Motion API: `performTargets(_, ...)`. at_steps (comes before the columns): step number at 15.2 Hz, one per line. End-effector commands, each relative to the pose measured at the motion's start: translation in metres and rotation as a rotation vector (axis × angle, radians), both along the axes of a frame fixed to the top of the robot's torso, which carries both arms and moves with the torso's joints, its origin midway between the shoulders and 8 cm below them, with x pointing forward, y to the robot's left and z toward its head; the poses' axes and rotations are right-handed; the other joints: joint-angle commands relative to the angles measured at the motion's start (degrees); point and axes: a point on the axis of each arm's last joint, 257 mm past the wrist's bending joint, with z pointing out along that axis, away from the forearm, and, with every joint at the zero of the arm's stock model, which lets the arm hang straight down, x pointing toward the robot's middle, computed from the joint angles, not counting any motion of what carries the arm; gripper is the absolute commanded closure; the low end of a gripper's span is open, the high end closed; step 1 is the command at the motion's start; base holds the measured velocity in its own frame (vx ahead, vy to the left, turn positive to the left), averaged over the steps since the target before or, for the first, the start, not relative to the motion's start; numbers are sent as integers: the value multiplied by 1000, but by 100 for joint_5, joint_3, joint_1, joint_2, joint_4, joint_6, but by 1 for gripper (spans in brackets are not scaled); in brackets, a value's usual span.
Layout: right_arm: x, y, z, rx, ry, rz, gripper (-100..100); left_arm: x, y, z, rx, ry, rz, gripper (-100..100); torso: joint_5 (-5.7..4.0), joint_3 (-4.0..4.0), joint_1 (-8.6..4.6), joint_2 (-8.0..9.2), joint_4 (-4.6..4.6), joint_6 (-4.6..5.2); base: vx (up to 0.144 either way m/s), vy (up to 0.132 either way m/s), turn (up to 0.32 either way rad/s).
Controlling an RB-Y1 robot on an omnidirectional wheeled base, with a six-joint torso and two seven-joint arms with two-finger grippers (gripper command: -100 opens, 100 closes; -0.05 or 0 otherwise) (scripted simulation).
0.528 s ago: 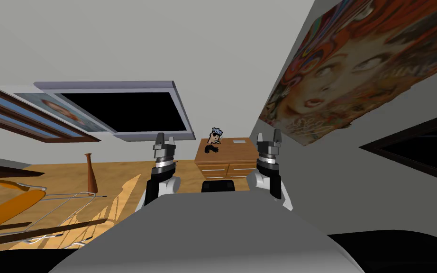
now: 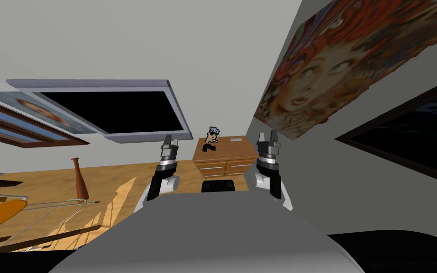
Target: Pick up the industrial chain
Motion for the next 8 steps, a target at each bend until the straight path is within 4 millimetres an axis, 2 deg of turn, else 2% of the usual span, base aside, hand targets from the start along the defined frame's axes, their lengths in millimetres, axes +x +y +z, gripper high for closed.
performTargets(1,0,0,0,0,0,0,0,12,7,-14,20,37,10,-100,0,0,0,0,0,0,-51,-33,-120)
performTargets(4,0,0,0,0,0,0,0,19,12,-26,28,63,18,-100,0,-2,-1,-4,-1,0,-48,-22,-80)
performTargets(8,0,0,0,0,0,0,0,39,26,-54,49,128,45,-100,0,-3,-2,-5,-1,0,-48,-28,-111)
